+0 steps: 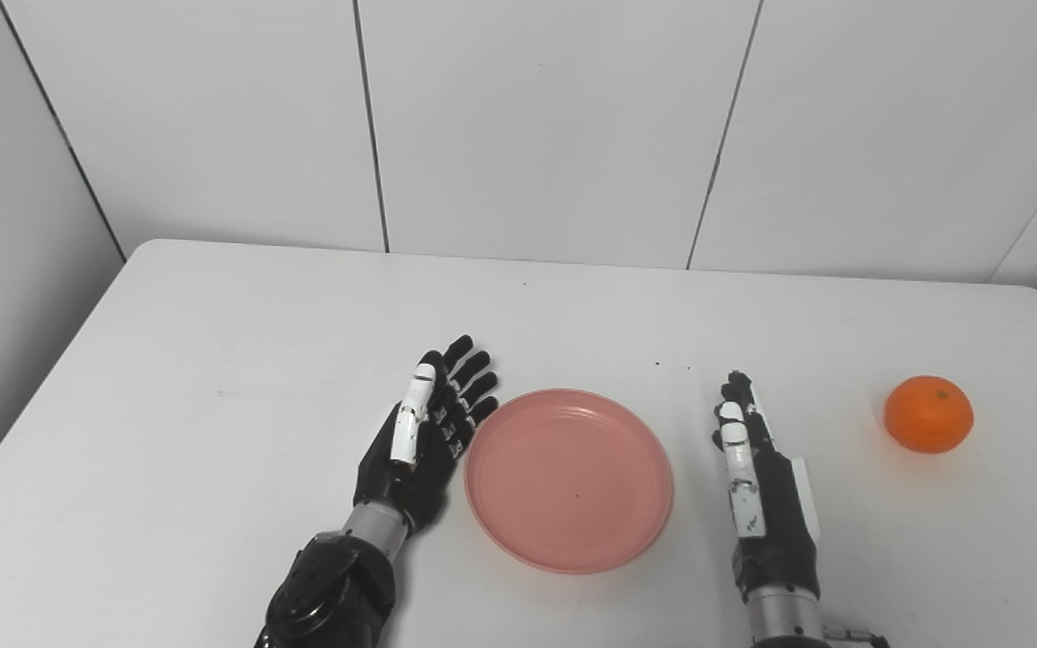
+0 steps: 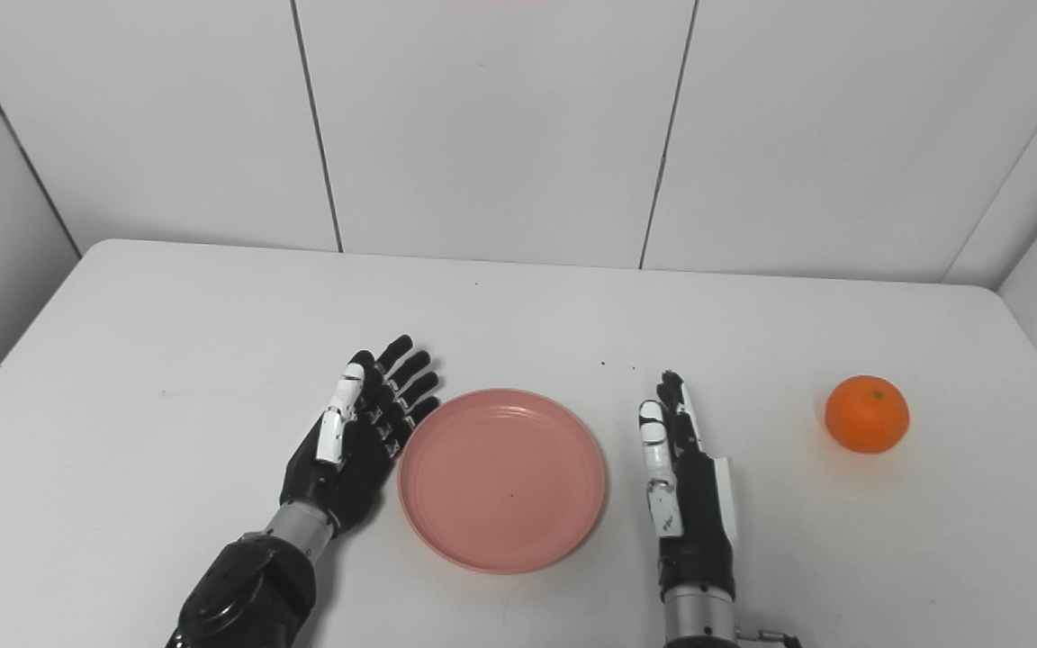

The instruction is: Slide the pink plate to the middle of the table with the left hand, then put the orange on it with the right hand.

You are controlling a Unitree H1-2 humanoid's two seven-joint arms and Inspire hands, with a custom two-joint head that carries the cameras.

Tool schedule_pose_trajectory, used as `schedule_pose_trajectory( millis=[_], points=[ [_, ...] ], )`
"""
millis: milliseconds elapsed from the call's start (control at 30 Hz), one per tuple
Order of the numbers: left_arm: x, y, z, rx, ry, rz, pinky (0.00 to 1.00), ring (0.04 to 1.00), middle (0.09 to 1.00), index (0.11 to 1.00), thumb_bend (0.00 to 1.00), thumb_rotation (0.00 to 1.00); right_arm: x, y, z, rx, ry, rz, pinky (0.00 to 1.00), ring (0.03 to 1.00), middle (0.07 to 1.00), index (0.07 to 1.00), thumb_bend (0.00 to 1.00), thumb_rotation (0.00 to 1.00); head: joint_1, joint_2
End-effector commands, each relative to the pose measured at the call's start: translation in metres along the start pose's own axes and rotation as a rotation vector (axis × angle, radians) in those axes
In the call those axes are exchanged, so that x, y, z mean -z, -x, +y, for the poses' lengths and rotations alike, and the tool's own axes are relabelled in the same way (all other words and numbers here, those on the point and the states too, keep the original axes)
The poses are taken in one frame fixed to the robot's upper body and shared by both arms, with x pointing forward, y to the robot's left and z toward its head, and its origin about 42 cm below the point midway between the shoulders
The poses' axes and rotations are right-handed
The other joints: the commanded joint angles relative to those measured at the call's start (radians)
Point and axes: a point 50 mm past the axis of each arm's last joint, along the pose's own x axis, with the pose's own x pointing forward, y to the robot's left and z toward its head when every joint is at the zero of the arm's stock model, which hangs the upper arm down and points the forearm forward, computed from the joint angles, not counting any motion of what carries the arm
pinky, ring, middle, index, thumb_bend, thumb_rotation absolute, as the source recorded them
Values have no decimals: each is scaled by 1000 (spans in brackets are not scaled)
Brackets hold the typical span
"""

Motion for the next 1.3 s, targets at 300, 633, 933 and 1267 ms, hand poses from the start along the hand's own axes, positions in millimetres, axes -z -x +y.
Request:
schedule_pose_trajectory(
  millis=[300,633,933,1267],
  points=[
    [4,8,21,10,0,-33,954,939,947,935,404,1000,-44,-22,-24,63,189,-204,833,878,906,907,551,1000,-120,-30],
    [7,10,40,13,-2,-45,967,940,946,937,417,1000,-62,-32,-37,148,258,-261,758,799,821,809,590,922,-221,-58],
    [8,11,50,17,-7,-48,972,942,944,934,390,1000,-72,-40,-68,207,453,-285,725,777,793,790,745,829,-282,-79],
    [9,13,58,16,8,-43,984,947,947,942,359,1000,-83,-47,-98,241,700,-302,769,836,849,856,883,506,-360,-117]
  ],
)
